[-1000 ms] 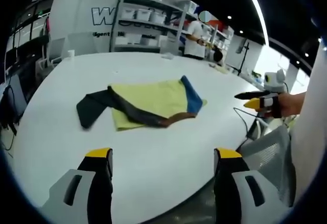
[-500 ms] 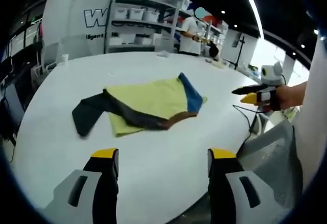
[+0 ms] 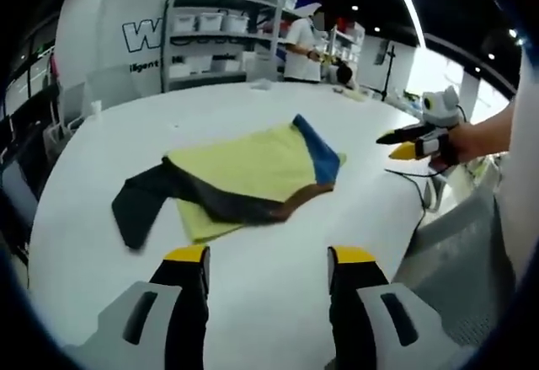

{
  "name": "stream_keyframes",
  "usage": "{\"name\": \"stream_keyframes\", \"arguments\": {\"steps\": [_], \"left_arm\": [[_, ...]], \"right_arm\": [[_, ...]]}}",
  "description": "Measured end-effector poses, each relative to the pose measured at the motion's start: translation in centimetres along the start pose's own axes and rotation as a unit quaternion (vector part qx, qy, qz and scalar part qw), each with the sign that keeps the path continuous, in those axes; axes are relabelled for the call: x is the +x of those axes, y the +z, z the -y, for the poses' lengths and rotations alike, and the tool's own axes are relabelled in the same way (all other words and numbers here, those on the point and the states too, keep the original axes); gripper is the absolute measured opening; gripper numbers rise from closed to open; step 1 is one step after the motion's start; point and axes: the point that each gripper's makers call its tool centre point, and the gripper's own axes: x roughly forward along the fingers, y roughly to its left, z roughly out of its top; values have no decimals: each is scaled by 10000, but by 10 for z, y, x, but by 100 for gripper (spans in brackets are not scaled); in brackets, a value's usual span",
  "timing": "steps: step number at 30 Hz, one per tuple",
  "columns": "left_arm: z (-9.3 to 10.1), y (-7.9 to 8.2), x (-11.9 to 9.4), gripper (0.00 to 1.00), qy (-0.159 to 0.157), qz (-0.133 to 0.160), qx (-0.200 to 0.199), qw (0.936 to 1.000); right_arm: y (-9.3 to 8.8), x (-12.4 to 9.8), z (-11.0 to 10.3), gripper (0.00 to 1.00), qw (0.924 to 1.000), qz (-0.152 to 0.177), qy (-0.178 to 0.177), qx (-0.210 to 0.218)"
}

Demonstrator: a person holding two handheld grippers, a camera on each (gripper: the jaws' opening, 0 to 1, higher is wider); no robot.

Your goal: Fold the garment on the visible template until the final outline fits inside the template.

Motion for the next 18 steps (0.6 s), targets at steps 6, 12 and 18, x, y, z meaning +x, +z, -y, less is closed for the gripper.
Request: {"name": "stream_keyframes", "arguments": {"steps": [6,12,18], "left_arm": [[-5,0,13,49,-71,-122,283,9995],[-12,1,31,44,-191,-226,553,9980],[-20,3,48,40,-237,-347,902,9950]], "right_arm": [[-5,12,7,43,9987,-229,110,-435],[-6,23,17,39,9965,-352,160,-740],[-7,34,26,36,9928,-505,193,-1067]]}}
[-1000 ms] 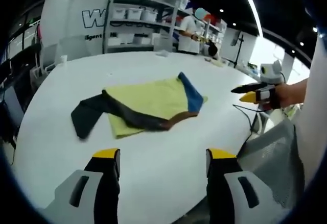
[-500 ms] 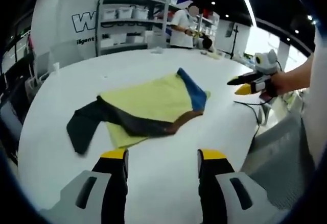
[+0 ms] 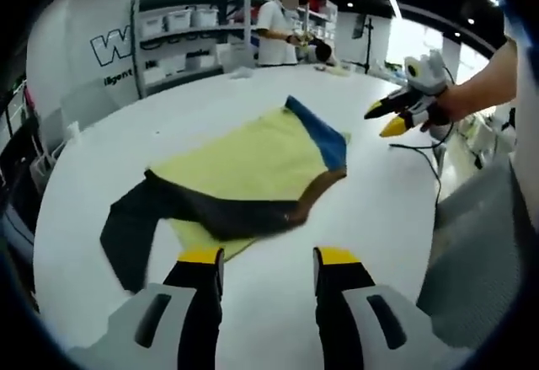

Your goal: Fold the garment on the visible template until the final outline fits inside the template.

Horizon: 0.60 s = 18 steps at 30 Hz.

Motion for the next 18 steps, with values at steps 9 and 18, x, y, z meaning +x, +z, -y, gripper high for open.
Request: {"name": "stream_keyframes", "arguments": {"steps": [9,18], "left_arm": [[-17,-5,19,31,154,-298,1306,9909],[-27,-4,33,27,180,-447,1939,9798]], "right_arm": [[-7,14,11,34,9964,-352,116,-759],[-10,22,18,31,9941,-479,188,-953]]}}
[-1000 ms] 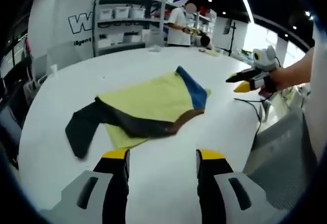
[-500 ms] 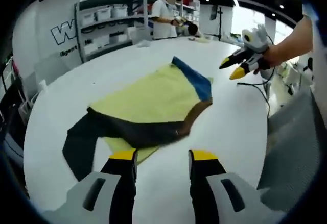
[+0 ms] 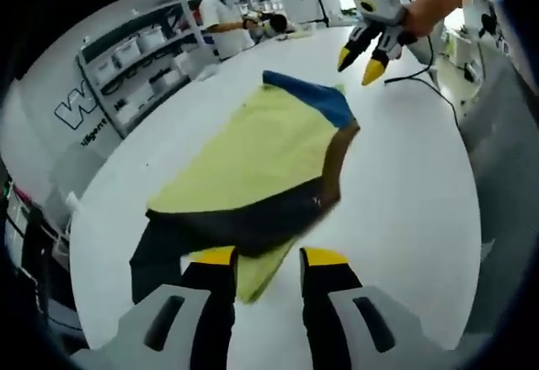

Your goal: Fold the garment on the visible template until the final outline fits inside the template.

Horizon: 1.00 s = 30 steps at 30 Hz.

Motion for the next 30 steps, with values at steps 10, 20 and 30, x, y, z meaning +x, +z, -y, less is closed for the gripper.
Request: {"name": "stream_keyframes", "arguments": {"steps": [10,20,30], "left_arm": [[-11,-7,11,21,1,-182,761,9969],[-9,-9,20,16,-42,-319,1515,9879],[-11,-7,26,12,-117,-401,1922,9805]], "right_arm": [[-6,6,7,29,9997,-116,84,-185],[-8,12,9,27,9990,-196,181,-369],[-11,16,9,25,9983,-231,255,-462]]}}
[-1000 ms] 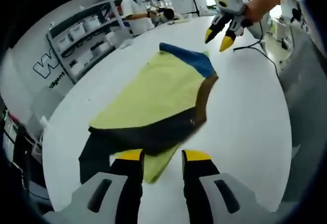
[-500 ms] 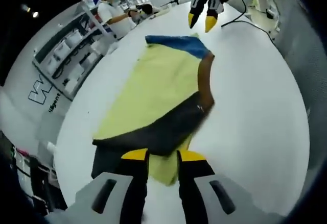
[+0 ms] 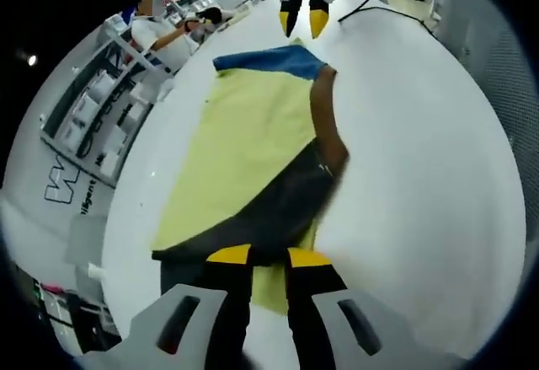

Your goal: Fold the garment on the visible template until the final outline fits inside the template.

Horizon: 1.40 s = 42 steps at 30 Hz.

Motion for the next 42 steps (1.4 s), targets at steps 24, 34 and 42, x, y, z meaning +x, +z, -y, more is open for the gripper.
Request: {"name": "stream_keyframes", "arguments": {"steps": [24,34,42], "left_arm": [[-6,4,-7,1,40,128,-249,9996],[-7,5,-8,1,59,147,-334,9993],[-8,5,-9,1,67,157,-370,9992]], "right_arm": [[11,15,-12,14,9743,-258,339,-2211],[6,18,-2,7,9645,-441,259,-2591],[8,21,1,7,9613,-470,279,-2699]]}}
